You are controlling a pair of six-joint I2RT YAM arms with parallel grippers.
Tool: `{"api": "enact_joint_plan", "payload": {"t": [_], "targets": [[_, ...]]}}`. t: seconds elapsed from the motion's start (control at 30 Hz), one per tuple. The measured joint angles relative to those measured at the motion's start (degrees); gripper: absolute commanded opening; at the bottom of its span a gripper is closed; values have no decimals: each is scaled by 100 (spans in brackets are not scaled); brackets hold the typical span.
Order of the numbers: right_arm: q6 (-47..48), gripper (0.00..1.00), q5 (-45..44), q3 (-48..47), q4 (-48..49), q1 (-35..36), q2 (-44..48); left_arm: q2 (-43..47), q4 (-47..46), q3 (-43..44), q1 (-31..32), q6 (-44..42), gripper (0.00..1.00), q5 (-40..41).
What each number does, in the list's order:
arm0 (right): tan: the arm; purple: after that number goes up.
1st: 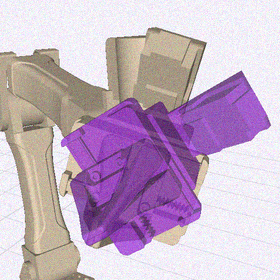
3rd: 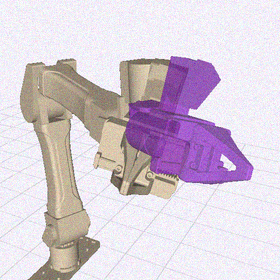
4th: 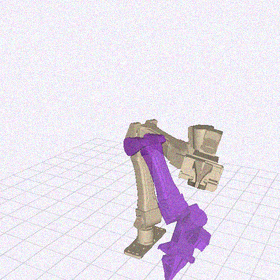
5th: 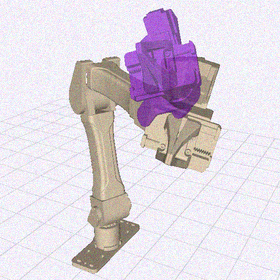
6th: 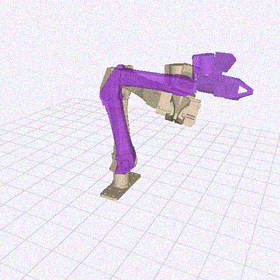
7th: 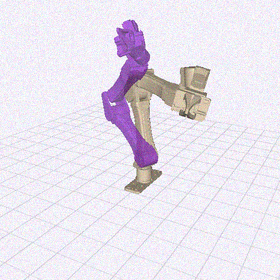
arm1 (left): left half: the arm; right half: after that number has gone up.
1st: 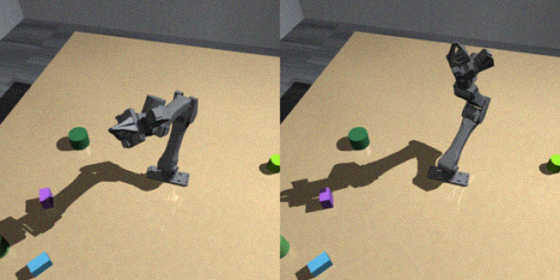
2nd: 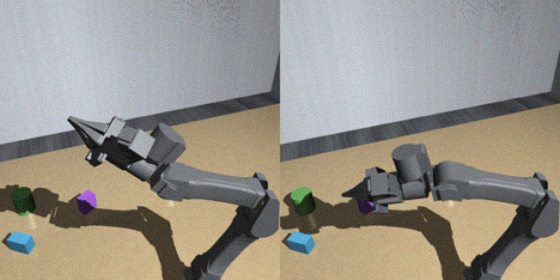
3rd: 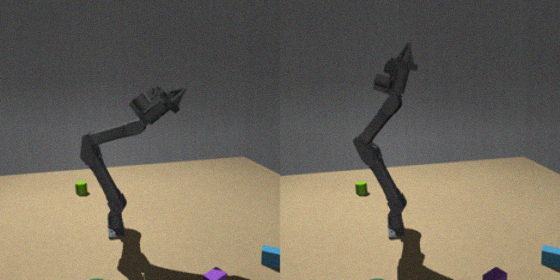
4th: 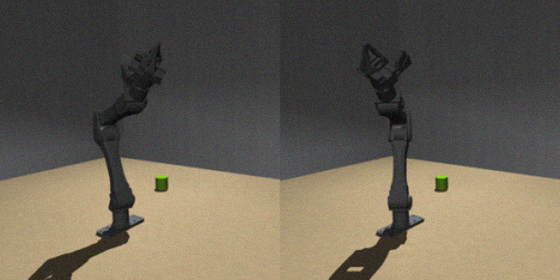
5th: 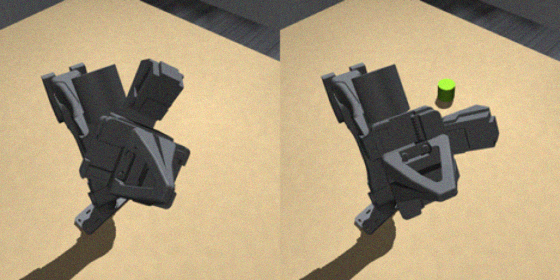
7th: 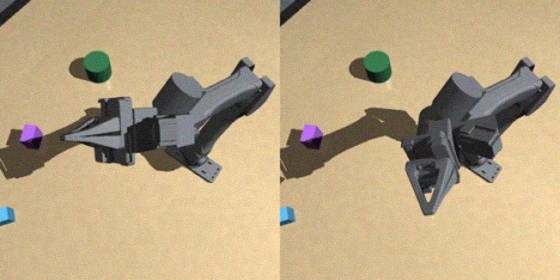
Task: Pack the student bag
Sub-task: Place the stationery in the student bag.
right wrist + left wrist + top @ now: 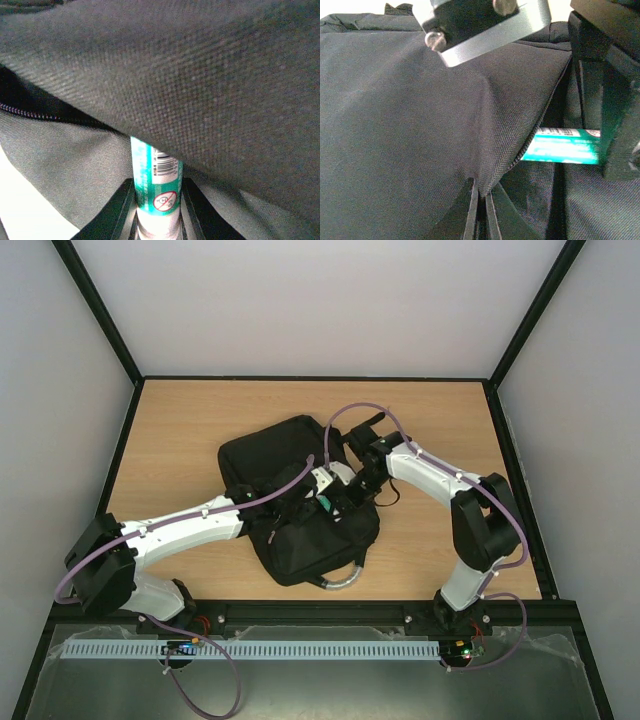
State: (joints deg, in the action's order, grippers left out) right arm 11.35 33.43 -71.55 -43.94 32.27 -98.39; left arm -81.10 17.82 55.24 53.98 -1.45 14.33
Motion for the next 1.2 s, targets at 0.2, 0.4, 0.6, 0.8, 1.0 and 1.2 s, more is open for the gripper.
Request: {"api": "enact_joint_plan", "payload": {"t": [0.2,0.4,0.6,0.8,1.0,1.2], "targets": [[-31,12,-92,-11,125,0,-24,0,0,0,0,0,2,0],[-177,9,-140,-26,225,0,-46,0,0,0,0,0,2,0],[-490,25,-282,-162,393,0,-203,0,-2,0,0,2,2,4],[-612,41,-332,-186,470,2,-140,-2,-15,0,-7,2,2,9],[-256,41,-476,179,542,2,522,-4,-13,0,-7,4,2,4],[855,57,-892,763,636,2,1517,-4,-13,0,-7,4,3,2]]}}
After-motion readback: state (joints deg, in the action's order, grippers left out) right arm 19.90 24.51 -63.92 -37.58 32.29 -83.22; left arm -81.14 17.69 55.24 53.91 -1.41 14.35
